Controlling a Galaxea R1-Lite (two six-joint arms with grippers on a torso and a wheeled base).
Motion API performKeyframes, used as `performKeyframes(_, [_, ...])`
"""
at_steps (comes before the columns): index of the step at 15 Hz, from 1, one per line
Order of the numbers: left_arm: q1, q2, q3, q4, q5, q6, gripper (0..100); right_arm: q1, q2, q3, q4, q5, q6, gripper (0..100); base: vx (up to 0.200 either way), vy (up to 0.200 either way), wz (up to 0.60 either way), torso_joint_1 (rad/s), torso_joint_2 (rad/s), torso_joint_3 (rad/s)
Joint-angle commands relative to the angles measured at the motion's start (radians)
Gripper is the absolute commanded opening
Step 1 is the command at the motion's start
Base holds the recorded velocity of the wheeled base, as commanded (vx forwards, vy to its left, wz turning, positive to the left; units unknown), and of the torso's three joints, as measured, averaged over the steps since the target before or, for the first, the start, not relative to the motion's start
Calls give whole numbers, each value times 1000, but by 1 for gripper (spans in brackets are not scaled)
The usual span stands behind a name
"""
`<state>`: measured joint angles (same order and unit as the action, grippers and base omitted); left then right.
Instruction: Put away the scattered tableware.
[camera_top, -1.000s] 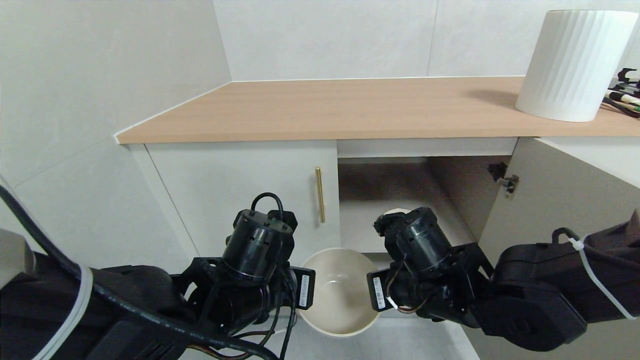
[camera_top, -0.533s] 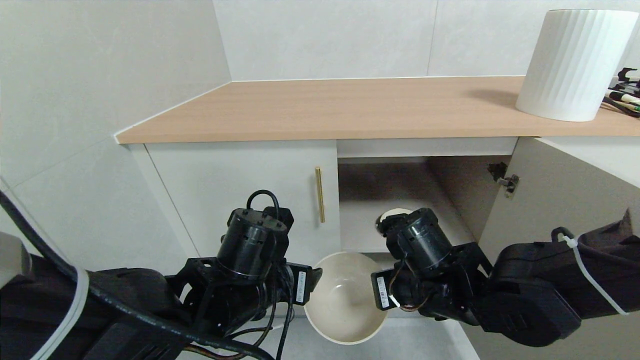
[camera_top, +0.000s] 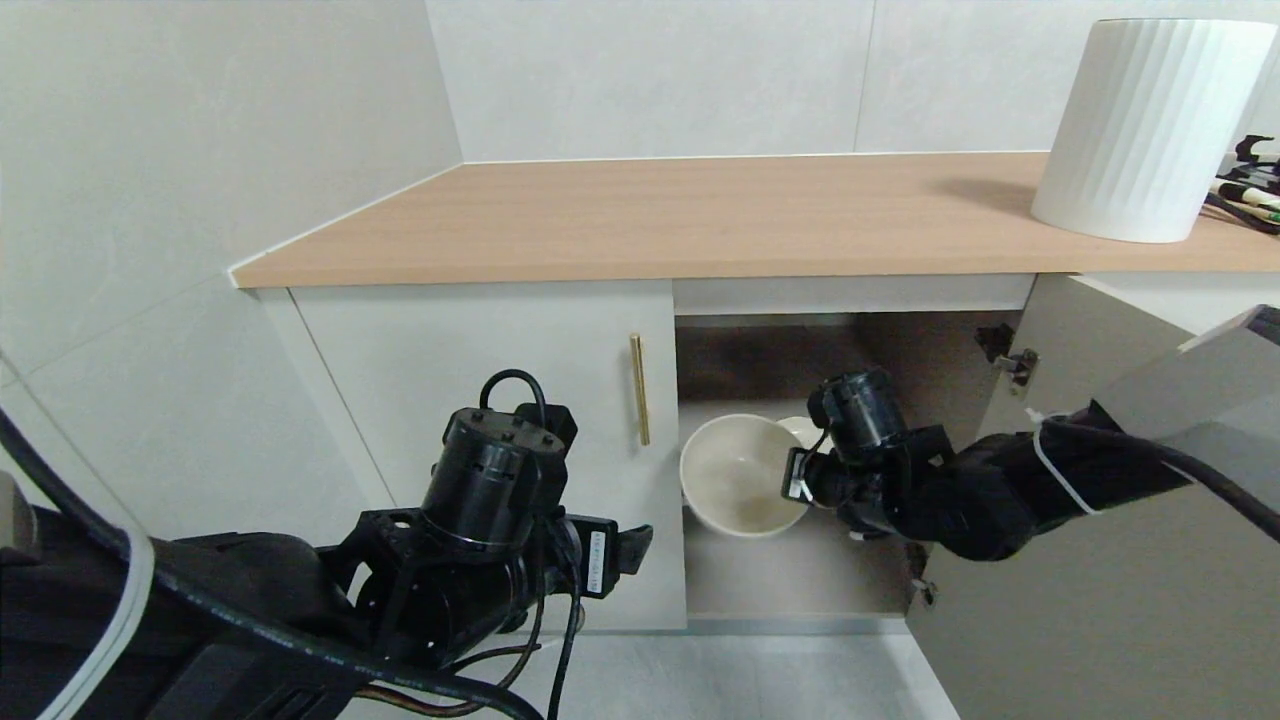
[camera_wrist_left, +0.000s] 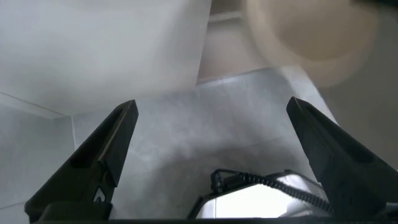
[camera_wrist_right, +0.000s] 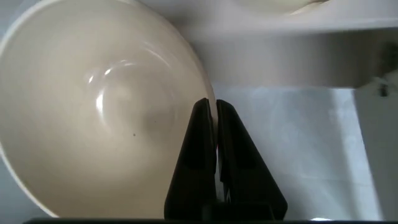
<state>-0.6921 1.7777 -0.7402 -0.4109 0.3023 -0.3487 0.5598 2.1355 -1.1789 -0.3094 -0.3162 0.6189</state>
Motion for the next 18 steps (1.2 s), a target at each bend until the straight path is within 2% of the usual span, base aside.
performKeyframes(1, [2,-14,1,0,0,-1,100,-107,116,-119,1,-7,71,0,0,0,0,0,0,0])
performKeyframes(7, [2,-12,-1,0,-2,-3,100,-236,285,-349,16,-32,120,0,0,0,0,0,0,0])
performKeyframes(11, [2,-4,1,0,-2,-3,100,-258,379,-490,92,-77,120,0,0,0,0,0,0,0])
performKeyframes(18, [2,-4,1,0,-2,-3,100,-256,389,-504,116,-84,120,0,0,0,0,0,0,0])
